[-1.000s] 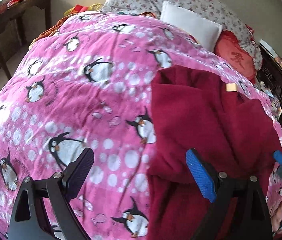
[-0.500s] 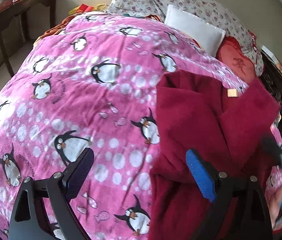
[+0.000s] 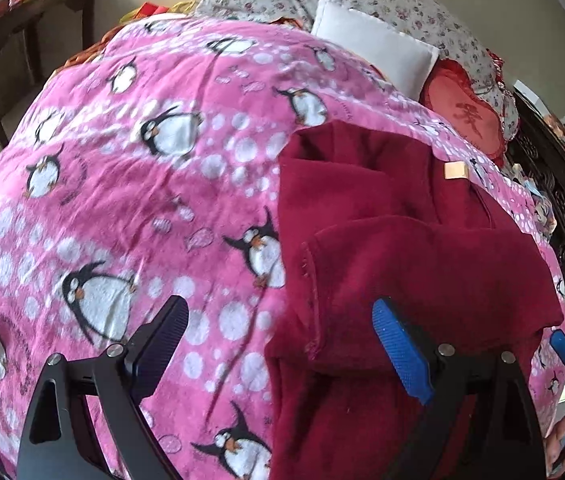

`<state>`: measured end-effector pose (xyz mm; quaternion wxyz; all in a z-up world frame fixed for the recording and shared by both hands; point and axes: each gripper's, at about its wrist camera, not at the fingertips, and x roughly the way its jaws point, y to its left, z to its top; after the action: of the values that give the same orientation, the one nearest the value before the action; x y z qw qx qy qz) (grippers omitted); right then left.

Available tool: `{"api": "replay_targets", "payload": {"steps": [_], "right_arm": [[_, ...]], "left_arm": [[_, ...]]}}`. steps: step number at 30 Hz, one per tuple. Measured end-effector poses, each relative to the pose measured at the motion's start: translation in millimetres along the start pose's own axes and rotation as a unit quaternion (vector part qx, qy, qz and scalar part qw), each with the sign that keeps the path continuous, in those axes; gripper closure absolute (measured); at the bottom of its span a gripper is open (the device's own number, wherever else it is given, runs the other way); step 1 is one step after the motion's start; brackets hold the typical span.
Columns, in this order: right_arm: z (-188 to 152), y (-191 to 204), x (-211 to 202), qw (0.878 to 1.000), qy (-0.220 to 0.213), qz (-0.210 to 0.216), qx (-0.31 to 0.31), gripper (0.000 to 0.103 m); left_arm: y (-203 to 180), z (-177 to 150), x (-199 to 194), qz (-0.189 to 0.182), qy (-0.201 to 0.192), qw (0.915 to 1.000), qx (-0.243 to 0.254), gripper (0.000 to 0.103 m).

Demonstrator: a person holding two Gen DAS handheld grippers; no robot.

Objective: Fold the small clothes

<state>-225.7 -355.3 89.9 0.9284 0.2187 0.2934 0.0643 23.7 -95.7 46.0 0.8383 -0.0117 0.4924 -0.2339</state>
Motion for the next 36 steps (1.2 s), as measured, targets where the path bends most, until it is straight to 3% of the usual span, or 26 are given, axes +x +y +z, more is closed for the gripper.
{"api": "replay_targets", "payload": {"steps": [1, 2, 3, 5, 9, 14, 18, 20, 22, 25, 27, 29, 31, 32, 35, 36], "right_arm": [[-1, -4, -3, 1.0, -0.003, -0.003, 0.004, 0.028], [-2, -10, -8, 1.0, -0.007, -0.008, 0.011, 0.028], [-3, -14, -12, 1.0, -0.01, -0.014, 0.018, 0.028], [-4, -25, -19, 0.999, -0.018, -0.023, 0.035, 0.028], [-3, -39, -37, 0.997, -0.034, -0.037, 0.062, 0.028], [15, -43, -57, 0.993, -0.071, -0.077, 0.06, 0.028], [33, -42, -52, 0.99, -0.074, -0.106, 0.057, 0.029], [36, -38, -36, 0.991, -0.055, -0.119, 0.037, 0.033], [31, -38, -9, 0.985, -0.002, -0.173, 0.01, 0.046], [9, -54, 21, 0.969, 0.077, -0.232, -0.015, 0.047], [-1, -59, 20, 0.961, 0.084, -0.263, -0.03, 0.047], [2, -64, 7, 0.967, 0.077, -0.242, -0.006, 0.047], [10, -61, -6, 0.972, 0.057, -0.229, 0.003, 0.047], [15, -56, -14, 0.975, 0.036, -0.221, -0.001, 0.047], [29, -41, -12, 0.977, 0.013, -0.214, -0.023, 0.047], [33, -39, -6, 0.976, 0.013, -0.217, -0.03, 0.047]], "left_arm": [[-6, 1, 2, -0.003, -0.002, 0.9999, 0.012, 0.012], [-10, 2, 4, -0.005, -0.002, 0.9998, 0.02, 0.026], [-16, 3, 8, -0.005, 0.004, 0.9994, 0.033, 0.059], [-24, 4, 19, -0.009, 0.035, 0.9984, 0.044, 0.088], [-29, 9, 10, 0.005, 0.012, 0.9985, 0.054, 0.098], [-31, 35, -33, -0.005, -0.047, 0.9966, 0.067, 0.098], [-19, 41, -32, 0.012, -0.056, 0.9966, 0.06, 0.098], [-13, 33, -11, 0.023, -0.03, 0.9978, 0.055, 0.098], [-9, 22, 14, 0.044, -0.006, 0.9977, 0.052, 0.098], [-7, 16, 31, 0.052, 0.004, 0.9971, 0.055, 0.097], [-8, 16, 30, 0.054, 0.001, 0.9969, 0.057, 0.095], [-10, 18, 22, 0.059, -0.008, 0.9965, 0.059, 0.094], [-10, 17, 9, 0.056, -0.019, 0.997, 0.051, 0.088], [-10, 17, 2, 0.057, -0.03, 0.9968, 0.047, 0.08], [-15, 14, -12, 0.058, -0.055, 0.996, 0.04, 0.041], [-18, 13, -13, 0.054, -0.059, 0.9959, 0.041, 0.036]]}}
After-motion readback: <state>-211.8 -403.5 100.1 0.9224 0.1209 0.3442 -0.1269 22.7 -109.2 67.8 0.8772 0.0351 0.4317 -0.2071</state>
